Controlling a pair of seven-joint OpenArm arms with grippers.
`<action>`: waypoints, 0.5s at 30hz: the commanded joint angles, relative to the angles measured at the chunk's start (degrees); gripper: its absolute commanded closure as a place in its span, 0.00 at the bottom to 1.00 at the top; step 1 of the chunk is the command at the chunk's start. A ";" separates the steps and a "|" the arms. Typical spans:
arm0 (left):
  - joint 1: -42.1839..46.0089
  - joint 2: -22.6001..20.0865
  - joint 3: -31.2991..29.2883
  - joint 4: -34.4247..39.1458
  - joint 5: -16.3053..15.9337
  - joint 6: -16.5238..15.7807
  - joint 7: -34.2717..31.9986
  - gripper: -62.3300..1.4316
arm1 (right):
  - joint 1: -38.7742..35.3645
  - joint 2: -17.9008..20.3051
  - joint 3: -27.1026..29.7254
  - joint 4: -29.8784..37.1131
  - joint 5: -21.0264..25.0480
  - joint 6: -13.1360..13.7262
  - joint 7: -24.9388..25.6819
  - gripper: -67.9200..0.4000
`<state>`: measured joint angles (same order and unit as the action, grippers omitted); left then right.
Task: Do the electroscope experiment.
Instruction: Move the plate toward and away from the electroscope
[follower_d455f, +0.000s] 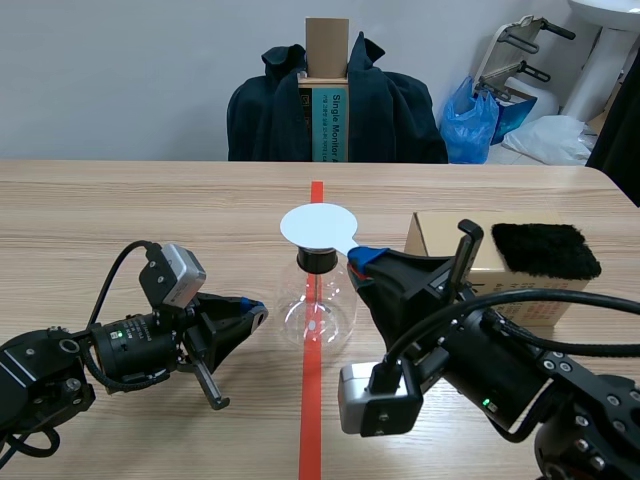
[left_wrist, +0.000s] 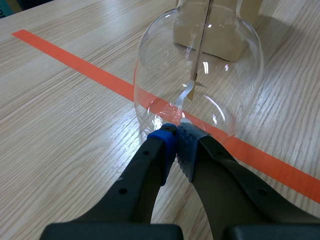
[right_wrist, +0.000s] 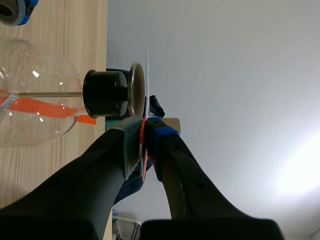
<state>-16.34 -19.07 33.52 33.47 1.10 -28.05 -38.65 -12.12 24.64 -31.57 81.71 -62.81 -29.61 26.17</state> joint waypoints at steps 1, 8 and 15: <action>-0.50 0.28 -0.09 0.96 -0.33 0.09 -0.94 0.93 | 0.68 0.90 0.52 1.70 0.13 -0.83 0.15 0.98; -0.50 0.28 -0.09 0.96 -0.33 0.09 -0.94 0.93 | 0.68 0.90 0.52 1.70 0.13 -0.83 -0.13 0.98; -0.50 0.28 -0.09 0.96 -0.33 0.09 -0.94 0.93 | 0.68 0.90 0.52 1.70 0.15 -0.83 -4.33 0.98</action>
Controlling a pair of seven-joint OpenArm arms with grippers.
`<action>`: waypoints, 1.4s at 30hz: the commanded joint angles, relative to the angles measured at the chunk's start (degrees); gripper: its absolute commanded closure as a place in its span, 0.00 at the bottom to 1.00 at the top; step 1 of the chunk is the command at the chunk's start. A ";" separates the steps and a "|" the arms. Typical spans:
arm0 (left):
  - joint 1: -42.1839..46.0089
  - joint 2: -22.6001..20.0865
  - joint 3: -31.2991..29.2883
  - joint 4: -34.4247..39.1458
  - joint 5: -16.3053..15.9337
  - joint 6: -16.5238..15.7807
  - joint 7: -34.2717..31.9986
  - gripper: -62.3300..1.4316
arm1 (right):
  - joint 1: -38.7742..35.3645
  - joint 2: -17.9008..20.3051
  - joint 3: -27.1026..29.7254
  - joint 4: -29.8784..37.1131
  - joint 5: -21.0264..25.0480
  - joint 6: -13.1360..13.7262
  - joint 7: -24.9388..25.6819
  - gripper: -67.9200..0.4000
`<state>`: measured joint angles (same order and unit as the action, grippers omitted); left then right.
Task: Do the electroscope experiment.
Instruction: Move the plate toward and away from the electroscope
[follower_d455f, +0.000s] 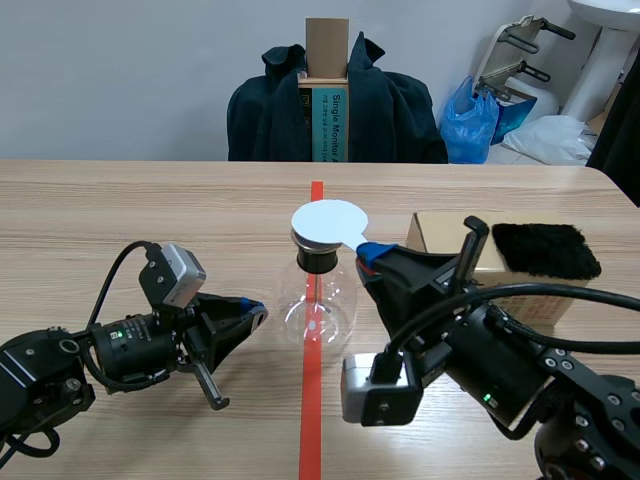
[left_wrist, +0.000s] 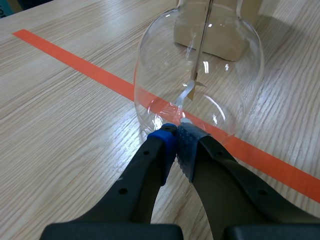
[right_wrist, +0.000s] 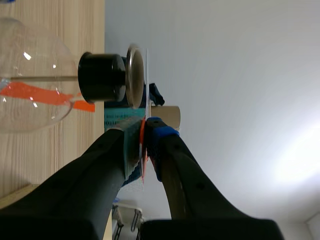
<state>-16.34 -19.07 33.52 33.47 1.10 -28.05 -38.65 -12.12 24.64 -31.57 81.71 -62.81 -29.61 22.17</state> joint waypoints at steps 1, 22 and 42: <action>-0.50 0.28 -0.09 0.96 -0.33 0.09 -0.94 0.93 | 0.68 0.90 0.52 1.70 0.15 -0.83 -1.31 0.98; -0.50 0.28 -0.09 0.96 -0.33 0.09 -0.90 0.93 | 0.68 0.92 0.55 1.70 0.15 -0.81 -16.94 0.98; -0.50 0.28 -0.09 0.96 -0.33 0.09 -0.76 0.93 | 0.70 0.90 0.52 1.70 -1.11 -0.81 1.36 0.98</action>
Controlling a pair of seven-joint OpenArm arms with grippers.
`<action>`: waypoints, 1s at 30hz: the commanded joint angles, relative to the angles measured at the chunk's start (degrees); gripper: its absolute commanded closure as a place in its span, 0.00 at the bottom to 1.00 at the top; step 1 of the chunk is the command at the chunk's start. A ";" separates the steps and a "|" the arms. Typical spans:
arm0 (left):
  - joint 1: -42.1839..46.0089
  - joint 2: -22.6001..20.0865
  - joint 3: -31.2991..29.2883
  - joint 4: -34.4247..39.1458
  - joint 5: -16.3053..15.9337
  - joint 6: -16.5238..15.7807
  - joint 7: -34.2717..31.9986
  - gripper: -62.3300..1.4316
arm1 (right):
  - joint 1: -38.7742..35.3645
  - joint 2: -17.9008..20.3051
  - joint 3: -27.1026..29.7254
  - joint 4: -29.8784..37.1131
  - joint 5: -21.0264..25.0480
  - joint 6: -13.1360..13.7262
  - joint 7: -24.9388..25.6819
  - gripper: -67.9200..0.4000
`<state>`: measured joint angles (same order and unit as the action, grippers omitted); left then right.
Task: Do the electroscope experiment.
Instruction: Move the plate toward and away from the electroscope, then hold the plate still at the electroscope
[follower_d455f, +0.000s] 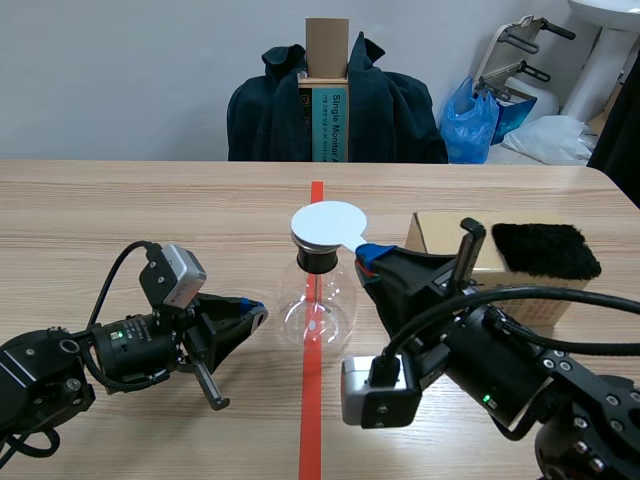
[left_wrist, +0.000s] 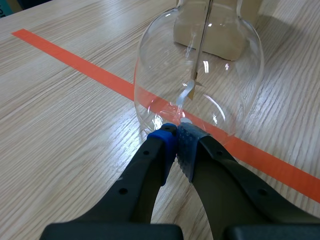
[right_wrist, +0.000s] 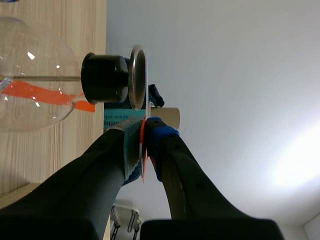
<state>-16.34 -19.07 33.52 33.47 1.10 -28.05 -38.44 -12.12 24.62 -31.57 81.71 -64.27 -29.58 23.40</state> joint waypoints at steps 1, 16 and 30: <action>-0.50 0.28 -0.09 0.96 -0.33 0.09 -0.98 0.93 | 0.70 0.92 0.52 1.70 0.35 -0.83 0.61 0.98; -0.50 0.28 -0.09 0.96 -0.33 0.09 -0.98 0.93 | 0.70 0.92 0.52 1.70 0.35 -0.83 2.29 0.98; -0.50 0.28 -0.09 0.96 -0.33 0.09 -0.98 0.93 | 0.70 0.92 0.52 1.70 0.37 -0.83 2.25 0.98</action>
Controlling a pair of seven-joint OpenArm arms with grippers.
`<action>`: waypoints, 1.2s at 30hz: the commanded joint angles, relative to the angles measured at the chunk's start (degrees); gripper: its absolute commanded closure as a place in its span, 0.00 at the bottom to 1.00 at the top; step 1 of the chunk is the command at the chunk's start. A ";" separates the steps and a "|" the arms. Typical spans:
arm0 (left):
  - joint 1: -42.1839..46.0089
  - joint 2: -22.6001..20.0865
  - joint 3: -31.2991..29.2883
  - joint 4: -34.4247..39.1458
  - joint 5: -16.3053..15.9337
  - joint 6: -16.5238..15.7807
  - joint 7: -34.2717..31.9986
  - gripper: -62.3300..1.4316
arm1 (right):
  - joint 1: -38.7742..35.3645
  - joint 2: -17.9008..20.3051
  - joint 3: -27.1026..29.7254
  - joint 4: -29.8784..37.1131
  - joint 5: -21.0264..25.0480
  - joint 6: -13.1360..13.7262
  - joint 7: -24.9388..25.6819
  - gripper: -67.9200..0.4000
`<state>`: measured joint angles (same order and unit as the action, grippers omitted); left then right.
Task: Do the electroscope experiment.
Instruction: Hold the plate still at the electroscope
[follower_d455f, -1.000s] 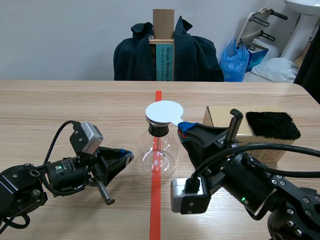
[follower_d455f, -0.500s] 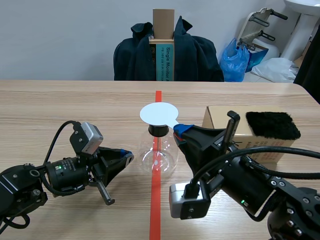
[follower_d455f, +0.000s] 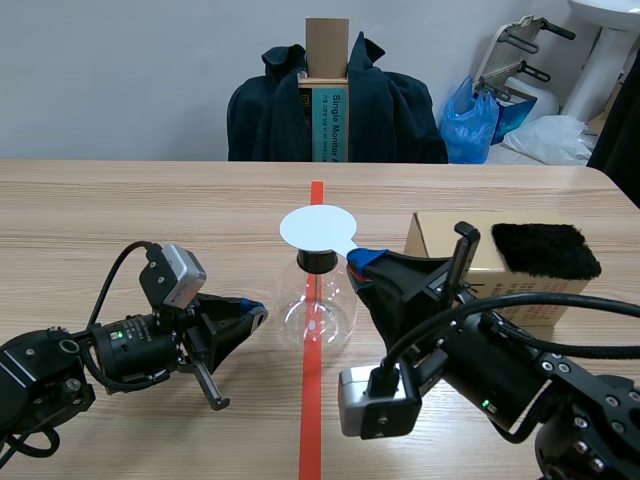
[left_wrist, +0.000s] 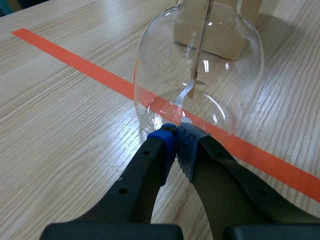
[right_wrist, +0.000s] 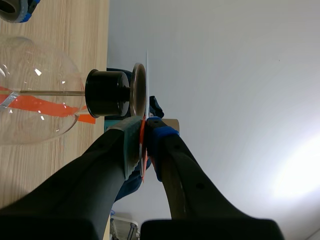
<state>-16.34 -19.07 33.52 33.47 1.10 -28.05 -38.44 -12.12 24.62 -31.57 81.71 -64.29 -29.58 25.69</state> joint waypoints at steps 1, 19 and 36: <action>-0.50 0.28 -0.09 0.96 -0.33 0.09 -0.98 0.93 | 0.70 0.92 0.52 1.70 0.39 -0.83 -0.07 0.98; -0.50 0.28 -0.09 0.96 -0.33 0.09 -0.98 0.93 | 0.70 0.92 0.52 1.70 0.39 -0.83 -0.07 0.98; -0.48 0.28 -0.09 0.96 -0.33 0.09 -0.96 0.93 | 0.70 0.92 0.52 1.70 0.42 -0.83 -4.46 0.98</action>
<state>-16.34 -19.07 33.52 33.47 1.10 -28.05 -38.44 -12.12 24.62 -31.57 81.71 -64.27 -29.58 21.71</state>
